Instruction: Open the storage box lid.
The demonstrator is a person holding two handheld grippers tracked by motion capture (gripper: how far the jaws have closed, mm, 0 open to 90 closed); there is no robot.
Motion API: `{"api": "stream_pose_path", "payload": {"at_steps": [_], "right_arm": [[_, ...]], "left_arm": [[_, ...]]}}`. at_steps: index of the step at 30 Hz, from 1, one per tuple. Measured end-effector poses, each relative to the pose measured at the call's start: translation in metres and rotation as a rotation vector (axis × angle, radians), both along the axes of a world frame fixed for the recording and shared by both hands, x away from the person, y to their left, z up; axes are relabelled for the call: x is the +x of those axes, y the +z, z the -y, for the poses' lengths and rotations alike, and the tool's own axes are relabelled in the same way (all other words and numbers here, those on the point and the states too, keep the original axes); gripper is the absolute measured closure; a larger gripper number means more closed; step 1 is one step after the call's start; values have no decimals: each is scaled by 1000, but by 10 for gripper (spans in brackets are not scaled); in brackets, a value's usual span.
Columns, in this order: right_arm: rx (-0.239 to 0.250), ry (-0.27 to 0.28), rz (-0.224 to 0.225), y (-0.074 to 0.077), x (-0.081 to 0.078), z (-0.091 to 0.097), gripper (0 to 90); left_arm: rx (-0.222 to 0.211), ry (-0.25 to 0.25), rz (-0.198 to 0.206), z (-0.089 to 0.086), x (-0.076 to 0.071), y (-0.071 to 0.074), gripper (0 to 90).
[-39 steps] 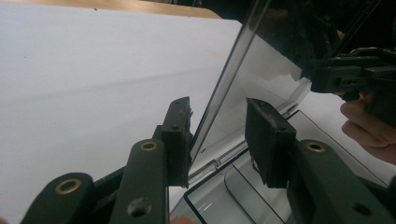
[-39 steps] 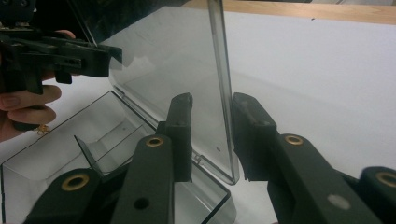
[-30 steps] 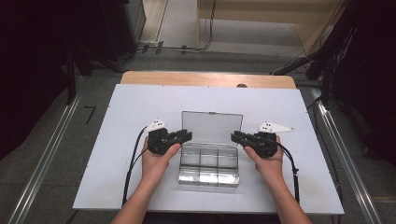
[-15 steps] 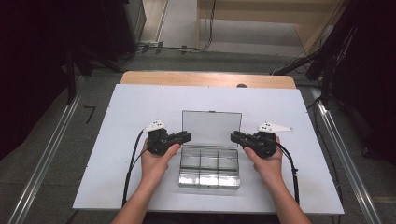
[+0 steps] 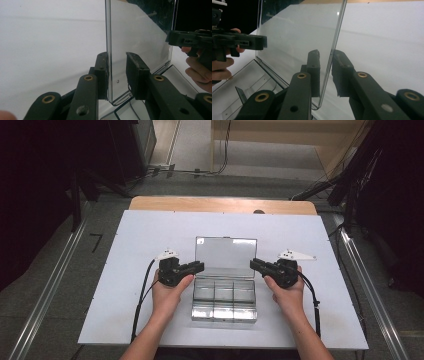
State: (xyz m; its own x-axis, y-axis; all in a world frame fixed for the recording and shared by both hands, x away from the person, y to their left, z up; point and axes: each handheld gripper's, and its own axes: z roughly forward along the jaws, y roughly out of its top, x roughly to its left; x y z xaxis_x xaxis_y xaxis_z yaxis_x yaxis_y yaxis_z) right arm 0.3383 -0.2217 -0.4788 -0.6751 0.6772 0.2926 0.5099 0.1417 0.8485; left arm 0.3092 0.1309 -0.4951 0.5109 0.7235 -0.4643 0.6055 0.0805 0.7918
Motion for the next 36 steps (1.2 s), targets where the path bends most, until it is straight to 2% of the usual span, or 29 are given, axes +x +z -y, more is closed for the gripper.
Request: {"api": "stream_pose_path", "payload": {"at_steps": [8,15,18,23,30,36], "right_arm": [[32,-22,-36,-3,3,-1,754],[28,-31,-43,-5,5,-2,737],[32,-32,-60,-6,7,-2,724],[27,-42,-81,-9,8,-4,690],[20,-40,-91,-11,9,-5,673],[13,-41,-115,-14,10,-6,637]], "left_arm": [[10,8,-13,0,1,0,709],[18,12,-27,2,2,-2,679],[11,13,-40,1,3,-3,675],[32,15,-47,5,3,-5,623],[32,17,-60,6,3,-5,601],[33,18,-75,8,4,-6,536]]}}
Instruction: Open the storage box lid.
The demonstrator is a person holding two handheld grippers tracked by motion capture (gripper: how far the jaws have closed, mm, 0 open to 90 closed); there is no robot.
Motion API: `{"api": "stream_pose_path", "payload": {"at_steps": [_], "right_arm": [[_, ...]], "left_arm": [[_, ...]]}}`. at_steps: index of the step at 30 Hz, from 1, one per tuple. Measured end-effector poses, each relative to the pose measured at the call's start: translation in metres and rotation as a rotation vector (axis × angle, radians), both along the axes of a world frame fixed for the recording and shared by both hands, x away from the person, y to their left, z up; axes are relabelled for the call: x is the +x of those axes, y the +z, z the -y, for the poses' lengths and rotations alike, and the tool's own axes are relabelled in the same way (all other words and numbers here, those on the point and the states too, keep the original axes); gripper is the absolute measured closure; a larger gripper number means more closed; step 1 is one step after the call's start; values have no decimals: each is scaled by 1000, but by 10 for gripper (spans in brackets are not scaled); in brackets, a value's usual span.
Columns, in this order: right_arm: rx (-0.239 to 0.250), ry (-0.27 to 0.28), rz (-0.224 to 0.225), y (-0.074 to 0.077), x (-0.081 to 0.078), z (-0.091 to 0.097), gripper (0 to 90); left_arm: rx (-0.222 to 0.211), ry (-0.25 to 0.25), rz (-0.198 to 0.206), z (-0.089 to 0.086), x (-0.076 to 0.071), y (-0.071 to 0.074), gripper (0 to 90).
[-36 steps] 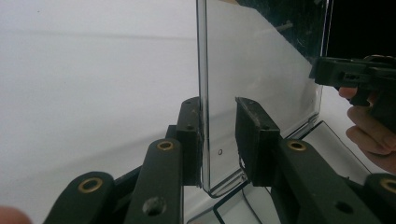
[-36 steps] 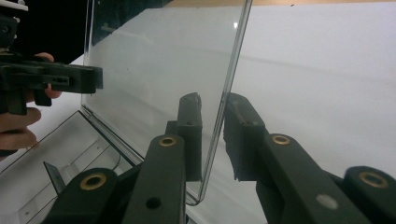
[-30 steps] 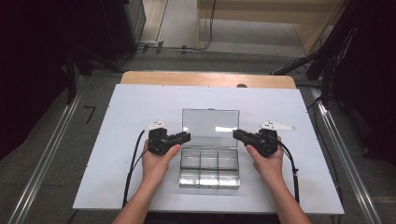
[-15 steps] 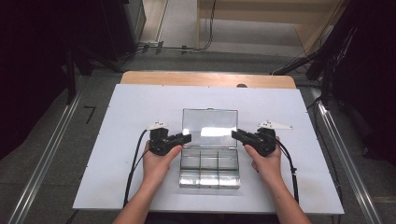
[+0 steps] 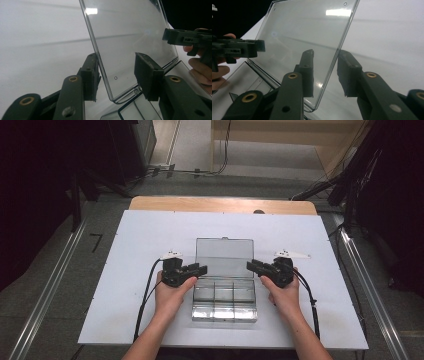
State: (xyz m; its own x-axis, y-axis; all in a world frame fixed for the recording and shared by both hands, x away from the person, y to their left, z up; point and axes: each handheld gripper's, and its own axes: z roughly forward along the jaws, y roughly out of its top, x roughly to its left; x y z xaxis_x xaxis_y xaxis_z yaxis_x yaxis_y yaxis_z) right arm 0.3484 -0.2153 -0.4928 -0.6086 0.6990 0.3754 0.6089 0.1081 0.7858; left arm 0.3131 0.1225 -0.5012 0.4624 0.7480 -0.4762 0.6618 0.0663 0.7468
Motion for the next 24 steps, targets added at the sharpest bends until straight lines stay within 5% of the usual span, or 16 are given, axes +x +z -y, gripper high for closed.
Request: {"api": "stream_pose_path", "payload": {"at_steps": [24], "right_arm": [[-22,35,-72,-7,3,-4,471]], "left_arm": [[1,-35,-12,5,-2,3,179]]}}
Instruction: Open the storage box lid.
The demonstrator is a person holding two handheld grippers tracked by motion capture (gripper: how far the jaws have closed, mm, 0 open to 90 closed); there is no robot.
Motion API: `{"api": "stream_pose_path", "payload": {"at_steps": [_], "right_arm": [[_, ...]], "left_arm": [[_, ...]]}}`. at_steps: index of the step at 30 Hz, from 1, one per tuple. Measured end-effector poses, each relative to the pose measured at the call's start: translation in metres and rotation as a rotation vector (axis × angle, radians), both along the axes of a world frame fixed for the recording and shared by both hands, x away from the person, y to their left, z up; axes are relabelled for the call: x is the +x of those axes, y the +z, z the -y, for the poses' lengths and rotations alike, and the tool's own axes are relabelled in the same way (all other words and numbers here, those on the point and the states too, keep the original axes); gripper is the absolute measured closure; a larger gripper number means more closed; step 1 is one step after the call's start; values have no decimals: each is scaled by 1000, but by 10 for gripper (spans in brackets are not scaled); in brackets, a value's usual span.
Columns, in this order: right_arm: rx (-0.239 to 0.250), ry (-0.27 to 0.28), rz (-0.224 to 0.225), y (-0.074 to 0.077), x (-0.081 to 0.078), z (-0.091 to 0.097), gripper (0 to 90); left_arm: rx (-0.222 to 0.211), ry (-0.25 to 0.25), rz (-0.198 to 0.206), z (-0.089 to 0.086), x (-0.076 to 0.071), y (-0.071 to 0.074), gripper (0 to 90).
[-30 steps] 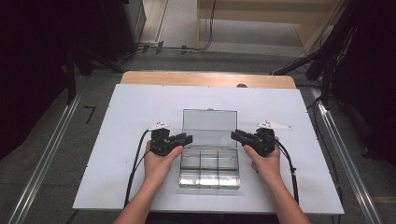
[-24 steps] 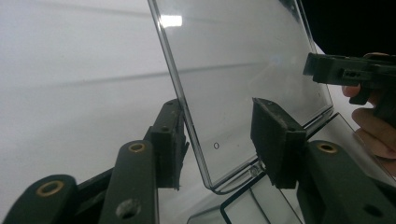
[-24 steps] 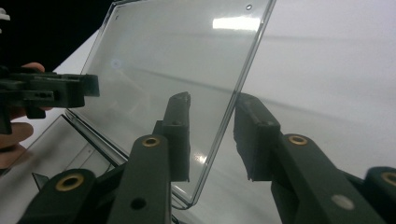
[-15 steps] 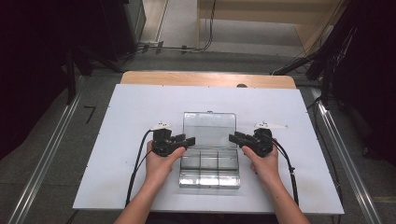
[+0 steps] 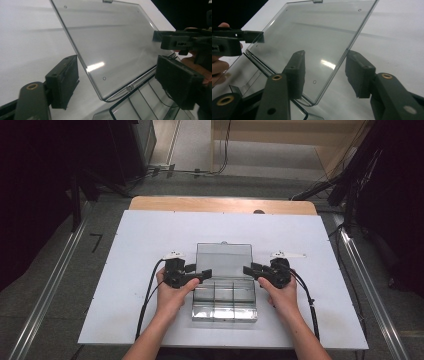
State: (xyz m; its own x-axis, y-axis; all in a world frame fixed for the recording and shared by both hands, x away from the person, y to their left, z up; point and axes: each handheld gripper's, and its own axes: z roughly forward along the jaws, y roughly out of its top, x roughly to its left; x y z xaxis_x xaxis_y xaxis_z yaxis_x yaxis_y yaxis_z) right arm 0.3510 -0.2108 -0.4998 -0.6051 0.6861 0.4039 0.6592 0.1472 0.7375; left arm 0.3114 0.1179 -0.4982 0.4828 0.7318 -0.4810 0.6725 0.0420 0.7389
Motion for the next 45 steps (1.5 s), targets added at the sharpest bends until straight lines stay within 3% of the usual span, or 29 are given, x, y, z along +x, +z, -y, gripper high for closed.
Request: {"api": "stream_pose_path", "payload": {"at_steps": [6,8,17,22,30,37,45], "right_arm": [[-3,12,0,1,0,0,377],[19,19,8,3,-1,3,361],[25,54,83,17,-11,8,223],[2,100,139,23,-21,8,148],[26,123,202,32,-35,20,16],[35,119,249,41,-46,33,0],[6,104,286,44,-55,43,0]], "left_arm": [[-7,-12,16,0,-2,3,114],[-12,-22,24,-1,-3,5,101],[-60,-93,89,-6,-11,14,0],[-45,-109,122,-9,-17,19,0],[-39,-111,137,-16,-26,22,0],[-42,-120,166,-25,-35,25,0],[-58,-125,186,-37,-43,26,0]]}}
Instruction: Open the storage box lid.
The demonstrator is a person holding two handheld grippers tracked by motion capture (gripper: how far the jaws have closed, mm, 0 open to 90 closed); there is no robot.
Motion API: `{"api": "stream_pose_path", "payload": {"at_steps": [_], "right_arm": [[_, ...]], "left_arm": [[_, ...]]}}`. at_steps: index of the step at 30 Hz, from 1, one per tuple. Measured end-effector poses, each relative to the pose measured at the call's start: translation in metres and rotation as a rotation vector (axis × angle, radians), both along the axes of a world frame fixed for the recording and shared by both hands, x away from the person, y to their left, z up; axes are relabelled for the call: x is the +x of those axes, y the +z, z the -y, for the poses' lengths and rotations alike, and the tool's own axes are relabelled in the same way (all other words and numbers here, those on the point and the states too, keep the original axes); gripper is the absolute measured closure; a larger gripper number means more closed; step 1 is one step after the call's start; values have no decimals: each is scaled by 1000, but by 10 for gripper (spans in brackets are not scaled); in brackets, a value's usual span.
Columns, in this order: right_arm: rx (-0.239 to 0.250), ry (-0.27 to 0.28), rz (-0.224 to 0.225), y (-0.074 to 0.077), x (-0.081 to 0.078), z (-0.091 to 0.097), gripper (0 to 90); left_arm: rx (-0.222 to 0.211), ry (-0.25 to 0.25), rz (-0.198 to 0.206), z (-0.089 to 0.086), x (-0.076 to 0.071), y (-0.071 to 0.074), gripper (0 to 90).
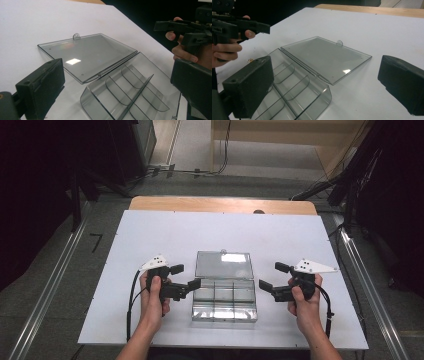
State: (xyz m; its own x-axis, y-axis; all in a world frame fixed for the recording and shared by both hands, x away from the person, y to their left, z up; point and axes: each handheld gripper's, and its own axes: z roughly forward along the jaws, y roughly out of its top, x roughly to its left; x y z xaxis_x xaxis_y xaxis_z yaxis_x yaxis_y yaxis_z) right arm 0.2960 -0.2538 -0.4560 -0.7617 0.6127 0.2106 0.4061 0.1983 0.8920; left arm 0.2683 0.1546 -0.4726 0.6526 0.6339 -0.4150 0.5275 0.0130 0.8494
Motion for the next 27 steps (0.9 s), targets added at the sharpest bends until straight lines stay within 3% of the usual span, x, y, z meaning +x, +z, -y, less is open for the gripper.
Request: {"api": "stream_pose_path", "payload": {"at_steps": [8,27], "right_arm": [[-9,11,28,1,-7,7,0],[-50,-66,32,-5,-22,44,0]], "left_arm": [[2,13,14,-12,-8,1,0],[34,39,11,-35,-26,-6,0]]}}
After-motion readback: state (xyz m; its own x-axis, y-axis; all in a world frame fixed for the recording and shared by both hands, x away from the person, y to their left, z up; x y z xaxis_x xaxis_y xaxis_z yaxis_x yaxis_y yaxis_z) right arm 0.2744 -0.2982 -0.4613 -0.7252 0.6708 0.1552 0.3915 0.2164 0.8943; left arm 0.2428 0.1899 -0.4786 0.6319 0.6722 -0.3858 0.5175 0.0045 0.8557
